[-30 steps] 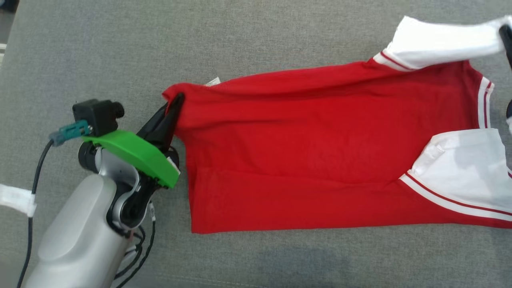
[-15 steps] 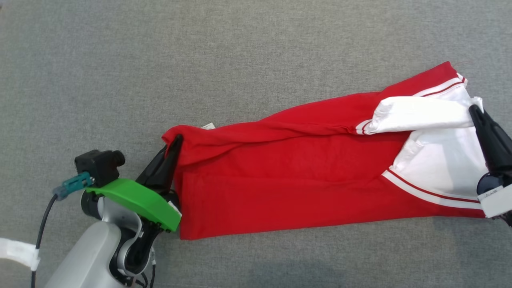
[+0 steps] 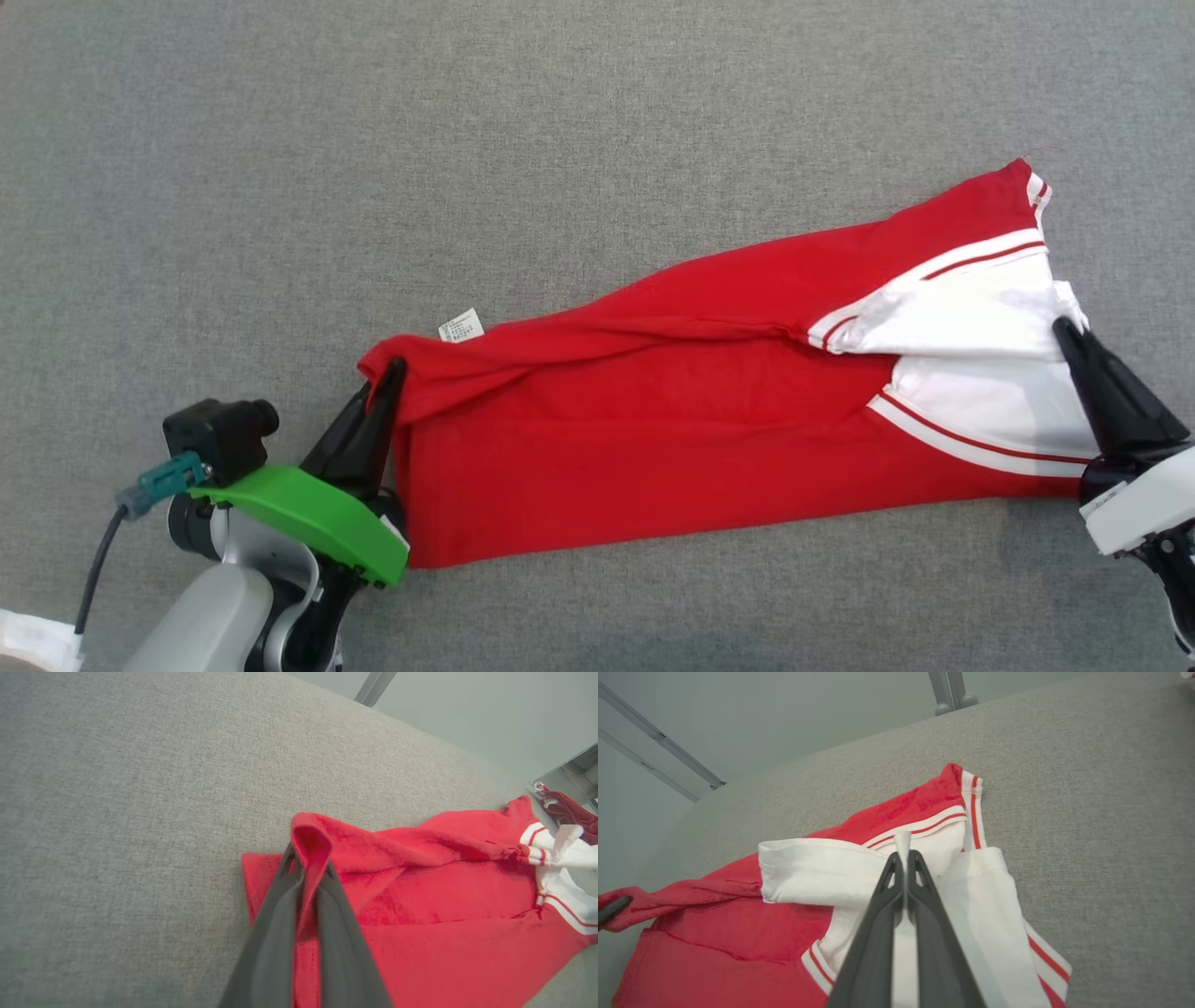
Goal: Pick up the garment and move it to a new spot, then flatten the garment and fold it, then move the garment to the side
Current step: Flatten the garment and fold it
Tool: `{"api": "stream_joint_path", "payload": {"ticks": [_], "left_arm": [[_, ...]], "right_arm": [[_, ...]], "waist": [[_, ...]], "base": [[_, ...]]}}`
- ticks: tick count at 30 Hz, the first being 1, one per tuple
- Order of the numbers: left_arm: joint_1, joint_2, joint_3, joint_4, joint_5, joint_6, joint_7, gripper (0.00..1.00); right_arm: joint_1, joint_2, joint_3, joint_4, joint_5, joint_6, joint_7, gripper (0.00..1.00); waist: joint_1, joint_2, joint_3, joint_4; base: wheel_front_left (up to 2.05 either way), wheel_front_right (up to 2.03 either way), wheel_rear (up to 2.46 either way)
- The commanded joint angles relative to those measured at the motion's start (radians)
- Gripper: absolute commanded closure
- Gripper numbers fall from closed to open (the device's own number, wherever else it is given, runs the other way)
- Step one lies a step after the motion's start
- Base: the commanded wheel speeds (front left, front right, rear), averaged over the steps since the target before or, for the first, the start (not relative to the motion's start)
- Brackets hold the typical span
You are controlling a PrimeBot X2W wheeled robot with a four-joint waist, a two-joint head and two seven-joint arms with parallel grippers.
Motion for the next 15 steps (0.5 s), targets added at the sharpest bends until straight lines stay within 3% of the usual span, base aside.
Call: {"api": "stream_joint_path", "payload": {"ticks": [1, 3, 4, 5, 6, 10, 15], "left_arm": [[0.019, 0.006, -0.004, -0.002, 0.007, 0.004, 0.000, 0.98], [0.033, 0.013, -0.021, 0.001, 0.020, 0.000, 0.005, 0.54], [0.039, 0.017, -0.028, 0.004, 0.025, -0.002, 0.006, 0.23], [0.043, 0.020, -0.038, 0.006, 0.035, -0.006, 0.003, 0.00], [0.046, 0.026, -0.046, 0.011, 0.049, 0.000, 0.001, 0.00], [0.067, 0.061, -0.088, 0.033, 0.134, 0.038, 0.008, 0.00], [0.084, 0.116, -0.072, 0.058, 0.229, 0.149, -0.028, 0.00]], "right_arm": [[0.009, -0.008, 0.007, 0.015, -0.007, 0.000, 0.006, 1.00], [0.014, -0.020, 0.024, 0.046, -0.004, 0.000, 0.014, 1.00], [0.015, -0.028, 0.029, 0.059, -0.006, 0.000, 0.012, 0.62], [0.012, -0.032, 0.032, 0.070, -0.004, 0.000, 0.010, 0.14], [0.011, -0.034, 0.033, 0.078, 0.003, 0.000, 0.008, 0.00], [0.004, -0.054, 0.022, 0.080, 0.044, 0.000, 0.020, 0.00], [-0.024, -0.070, -0.064, 0.065, 0.133, 0.000, 0.069, 0.00]], "waist": [[0.0000, 0.0000, -0.002, 0.000], [0.0000, 0.0000, -0.006, 0.000], [0.0000, 0.0000, -0.008, 0.001], [0.0000, 0.0000, -0.010, 0.001], [0.0000, 0.0000, -0.011, 0.002], [0.0000, 0.0000, -0.019, -0.001], [0.0000, 0.0000, -0.019, 0.000]], "base": [[0.00, 0.00, 0.00], [0.00, 0.00, 0.00], [0.00, 0.00, 0.00], [0.00, 0.00, 0.00], [0.00, 0.00, 0.00], [0.00, 0.00, 0.00], [0.00, 0.00, 0.00]]}}
